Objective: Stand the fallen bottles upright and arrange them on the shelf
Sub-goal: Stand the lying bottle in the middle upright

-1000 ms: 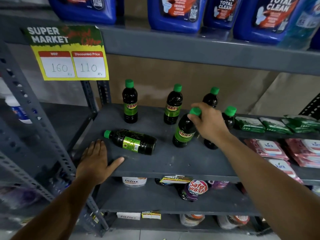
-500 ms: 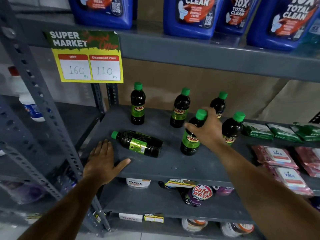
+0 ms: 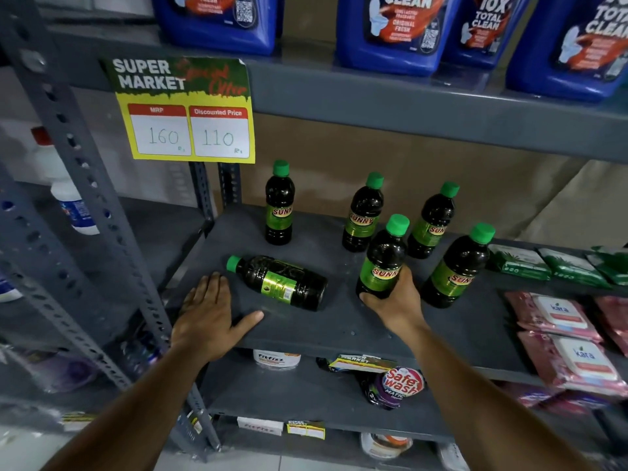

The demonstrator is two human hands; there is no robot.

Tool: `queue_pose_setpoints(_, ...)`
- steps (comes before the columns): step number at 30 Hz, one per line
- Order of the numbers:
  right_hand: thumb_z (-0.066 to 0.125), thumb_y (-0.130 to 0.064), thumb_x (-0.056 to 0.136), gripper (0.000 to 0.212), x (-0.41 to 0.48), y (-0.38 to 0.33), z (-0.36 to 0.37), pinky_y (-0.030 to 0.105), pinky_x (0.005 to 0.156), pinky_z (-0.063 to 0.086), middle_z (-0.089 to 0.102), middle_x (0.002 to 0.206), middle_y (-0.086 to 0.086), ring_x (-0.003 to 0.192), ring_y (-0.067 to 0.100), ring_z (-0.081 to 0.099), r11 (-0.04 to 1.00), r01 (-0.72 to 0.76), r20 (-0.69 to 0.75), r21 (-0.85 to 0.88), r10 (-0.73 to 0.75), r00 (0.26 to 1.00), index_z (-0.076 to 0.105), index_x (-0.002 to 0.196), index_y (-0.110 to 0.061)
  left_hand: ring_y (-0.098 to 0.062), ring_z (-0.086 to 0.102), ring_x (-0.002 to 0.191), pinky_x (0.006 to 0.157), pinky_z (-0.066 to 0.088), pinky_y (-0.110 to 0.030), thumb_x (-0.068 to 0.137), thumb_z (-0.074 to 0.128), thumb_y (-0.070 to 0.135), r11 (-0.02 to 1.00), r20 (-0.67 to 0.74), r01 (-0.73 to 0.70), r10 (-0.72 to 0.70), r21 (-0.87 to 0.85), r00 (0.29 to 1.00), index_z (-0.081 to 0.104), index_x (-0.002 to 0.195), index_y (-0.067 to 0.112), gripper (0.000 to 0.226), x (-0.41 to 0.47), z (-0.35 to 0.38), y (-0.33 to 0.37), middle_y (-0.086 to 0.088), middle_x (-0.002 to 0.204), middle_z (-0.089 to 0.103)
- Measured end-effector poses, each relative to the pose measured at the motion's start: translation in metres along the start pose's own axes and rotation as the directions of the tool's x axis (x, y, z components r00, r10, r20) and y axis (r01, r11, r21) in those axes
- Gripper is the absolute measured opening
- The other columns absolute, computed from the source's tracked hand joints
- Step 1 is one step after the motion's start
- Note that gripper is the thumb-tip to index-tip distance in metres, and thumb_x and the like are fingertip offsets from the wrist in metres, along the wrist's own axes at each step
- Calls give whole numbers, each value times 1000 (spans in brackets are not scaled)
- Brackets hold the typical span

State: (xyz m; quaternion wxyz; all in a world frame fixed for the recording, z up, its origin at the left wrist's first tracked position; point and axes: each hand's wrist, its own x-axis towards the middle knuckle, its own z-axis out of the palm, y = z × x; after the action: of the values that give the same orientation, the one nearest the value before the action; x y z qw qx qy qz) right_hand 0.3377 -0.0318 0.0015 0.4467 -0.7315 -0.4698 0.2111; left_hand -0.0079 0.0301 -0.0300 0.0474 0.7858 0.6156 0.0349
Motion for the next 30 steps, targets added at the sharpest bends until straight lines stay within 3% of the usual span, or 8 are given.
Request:
queue_pose_setpoints(5,84,-22,63,80,6,-4,10,13,71,40,55,103,-24,97,7,57,1000,11,70,9,-11,997,39,129,-27,-28,5,149,121,11,-44,66,2,95,1000,-18,-3,3,4,1000,5,152,4,125,0,3,-1,-14,163,9)
queue_pose_setpoints(12,85,-20,62,88,9,-4,10,24,86,44,55,115,-19,116,17,56,999,31,108,31,-34,994,34,134,-30,-28,7,149,121,12,-45,65,3,94,1000,-22,-11,11,-9,1000,6,152,4,125,-2,1,0,-14,162,11)
queue_pose_setpoints(15,86,-40,59,110,-15,-13,15,37,110,26,35,146,9,137,24,28,992,118,-152,-38,-122,981,21,146,-20,-28,4,150,121,10,-44,64,0,94,1000,-9,-12,12,2,1000,3,152,4,126,-2,0,1,-14,163,6)
queue_pose_setpoints(17,75,-56,62,101,-39,-20,23,42,109,19,33,139,21,132,30,25,944,267,-379,-194,-323,867,30,140,-11,-27,2,150,121,9,-44,64,-2,94,1000,-9,-9,9,13,1000,2,152,5,126,-2,0,1,-13,163,5)
queue_pose_setpoints(18,73,-57,64,93,-49,-26,28,42,107,21,36,134,20,129,30,29,898,373,-382,-233,-437,814,37,135,-8,-27,2,150,121,9,-44,64,-2,94,1000,-11,-6,7,17,1000,1,152,5,125,-1,0,1,-13,163,4)
queue_pose_setpoints(22,76,-44,69,70,-62,-52,52,40,105,33,46,130,10,125,25,42,714,648,16,-266,-669,743,55,127,-11,-27,4,150,121,10,-44,64,0,94,1000,-18,2,-2,13,1000,4,152,5,125,0,-1,2,-13,163,8)
queue_pose_setpoints(26,71,-42,75,87,-49,-82,70,43,108,33,41,143,14,131,33,41,667,615,377,-421,-489,787,33,147,-11,-27,7,149,121,11,-44,65,1,94,1000,-25,-2,2,-1,1000,7,152,5,125,-2,0,1,-13,163,11)
queue_pose_setpoints(30,70,-52,77,99,-30,-96,89,46,101,39,40,143,13,127,36,43,566,566,509,-599,-276,815,14,151,-17,-28,7,149,121,12,-45,67,3,94,1000,-46,-12,12,-11,999,8,152,6,123,-5,-1,2,-13,163,11)
